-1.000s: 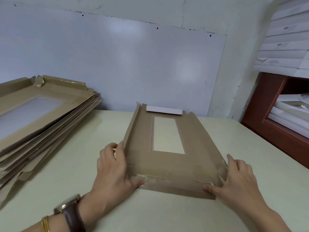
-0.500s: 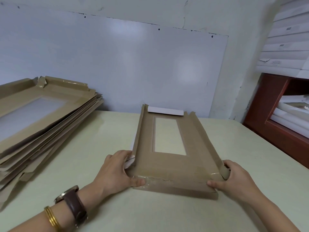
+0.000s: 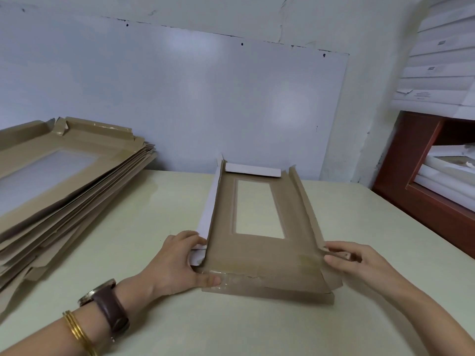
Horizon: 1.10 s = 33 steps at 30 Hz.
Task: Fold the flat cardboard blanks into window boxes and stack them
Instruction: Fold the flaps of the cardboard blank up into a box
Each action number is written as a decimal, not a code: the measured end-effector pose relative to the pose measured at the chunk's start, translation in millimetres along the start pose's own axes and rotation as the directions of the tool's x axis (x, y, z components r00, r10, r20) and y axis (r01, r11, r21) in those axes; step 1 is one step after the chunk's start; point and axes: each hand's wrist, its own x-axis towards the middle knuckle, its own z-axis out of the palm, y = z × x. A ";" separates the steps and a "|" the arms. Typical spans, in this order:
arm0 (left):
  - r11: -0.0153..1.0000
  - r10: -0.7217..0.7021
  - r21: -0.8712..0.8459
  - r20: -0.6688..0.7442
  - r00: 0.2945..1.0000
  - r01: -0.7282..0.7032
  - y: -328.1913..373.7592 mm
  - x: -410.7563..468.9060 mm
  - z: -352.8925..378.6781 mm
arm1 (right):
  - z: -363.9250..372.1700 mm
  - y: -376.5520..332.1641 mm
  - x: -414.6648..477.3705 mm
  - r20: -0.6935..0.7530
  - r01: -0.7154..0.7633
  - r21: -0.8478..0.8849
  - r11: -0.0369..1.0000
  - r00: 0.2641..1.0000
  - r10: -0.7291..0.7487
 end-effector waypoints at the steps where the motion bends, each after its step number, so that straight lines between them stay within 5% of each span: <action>1: 1.000 0.002 0.016 0.009 1.000 -0.002 -0.1 0.1 -0.2 | 2.1 1.0 -2.1 0.013 0.015 -0.014 1.000 1.000 -0.015; 15: 0.970 0.190 0.139 0.077 0.979 -0.199 9.0 9.2 -7.8 | 0.4 -0.8 4.2 0.171 0.203 -0.343 0.917 0.973 -0.152; 22: 0.958 0.193 0.181 0.156 0.969 -0.220 9.9 13.4 -13.3 | 0.2 -5.5 5.4 0.231 0.169 -0.296 0.940 0.968 -0.102; 30: 0.952 0.155 0.195 0.351 0.923 -0.234 18.3 19.0 -30.7 | -12.5 -8.4 13.0 0.408 0.251 -0.512 0.821 0.913 -0.024; 33: 0.993 0.083 0.047 0.412 0.907 -0.112 22.2 20.9 -35.8 | -11.7 -6.5 12.6 0.397 0.277 -0.478 0.834 0.915 -0.076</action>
